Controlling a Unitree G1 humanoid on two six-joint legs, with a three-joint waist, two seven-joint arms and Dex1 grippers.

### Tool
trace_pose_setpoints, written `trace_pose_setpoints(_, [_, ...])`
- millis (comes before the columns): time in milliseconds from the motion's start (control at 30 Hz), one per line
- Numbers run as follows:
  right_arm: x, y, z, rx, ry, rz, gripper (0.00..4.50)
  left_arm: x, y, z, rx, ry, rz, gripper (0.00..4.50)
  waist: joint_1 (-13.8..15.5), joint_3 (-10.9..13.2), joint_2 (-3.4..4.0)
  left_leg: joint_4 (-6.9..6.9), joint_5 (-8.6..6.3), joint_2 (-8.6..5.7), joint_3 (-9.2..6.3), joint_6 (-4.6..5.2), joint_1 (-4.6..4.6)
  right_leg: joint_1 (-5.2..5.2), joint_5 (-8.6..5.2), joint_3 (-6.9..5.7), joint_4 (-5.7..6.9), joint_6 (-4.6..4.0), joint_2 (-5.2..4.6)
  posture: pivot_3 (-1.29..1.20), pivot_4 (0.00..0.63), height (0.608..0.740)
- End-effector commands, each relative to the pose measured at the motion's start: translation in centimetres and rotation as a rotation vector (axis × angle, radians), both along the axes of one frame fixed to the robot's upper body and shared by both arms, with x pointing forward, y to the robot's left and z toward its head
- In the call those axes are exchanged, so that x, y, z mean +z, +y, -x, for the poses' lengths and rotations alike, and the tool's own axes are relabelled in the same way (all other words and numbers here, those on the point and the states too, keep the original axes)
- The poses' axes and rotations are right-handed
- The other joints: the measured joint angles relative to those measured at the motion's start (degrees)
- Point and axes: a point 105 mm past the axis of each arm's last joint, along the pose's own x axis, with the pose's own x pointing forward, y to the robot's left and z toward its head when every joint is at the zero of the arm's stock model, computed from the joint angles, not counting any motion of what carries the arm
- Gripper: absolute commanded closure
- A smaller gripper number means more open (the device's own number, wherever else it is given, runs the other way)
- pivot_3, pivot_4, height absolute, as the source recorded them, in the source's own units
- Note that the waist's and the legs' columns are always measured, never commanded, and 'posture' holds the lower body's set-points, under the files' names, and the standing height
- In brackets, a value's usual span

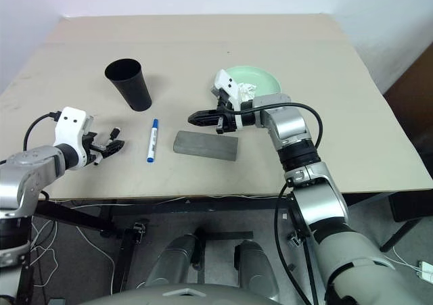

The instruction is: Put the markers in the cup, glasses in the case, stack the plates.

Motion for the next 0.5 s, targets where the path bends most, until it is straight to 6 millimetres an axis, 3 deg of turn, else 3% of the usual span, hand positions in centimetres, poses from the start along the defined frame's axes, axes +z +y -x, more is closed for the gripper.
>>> trace_pose_setpoints(33, [1.5,-0.4,-0.2,-0.013,-0.047,-0.014,4.44,0.4,0.8,0.0,0.069,0.047,-0.008,0.0,0.0,0.0,-0.02,0.0,0.0,0.0,0.0,0.0,-0.01,0.01,0.0,0.0,-0.02,0.01,0.0,0.0,0.15,0.727])
trace_pose_setpoints(300, [1.1,-1.4,-0.8,-0.069,-0.062,0.016,4.44,-1.0,0.8,0.2,0.108,0.163,0.007,0.0,-0.1,0.0,-0.02,0.01,0.03,0.0,0.01,-0.04,0.05,0.07,0.01,0.01,-0.02,0.04,0.01,0.0,0.15,0.727])
trace_pose_setpoints(400, [1.0,-1.5,-0.9,-0.077,-0.064,0.016,4.5,-1.2,0.9,0.5,0.1,0.195,-0.033,0.58,-0.2,0.0,-0.03,0.01,0.02,0.0,0.0,-0.04,0.08,0.1,0.02,0.01,-0.01,0.05,0.01,0.0,0.15,0.727])
trace_pose_setpoints(500, [1.1,-1.5,-1.1,-0.087,-0.064,0.017,4.5,-1.1,1.3,0.9,0.099,0.217,-0.068,1.55,-0.5,0.0,-0.03,0.01,0.02,0.0,0.01,-0.04,0.11,0.12,0.02,0.04,-0.01,0.05,0.01,0.0,0.15,0.727])
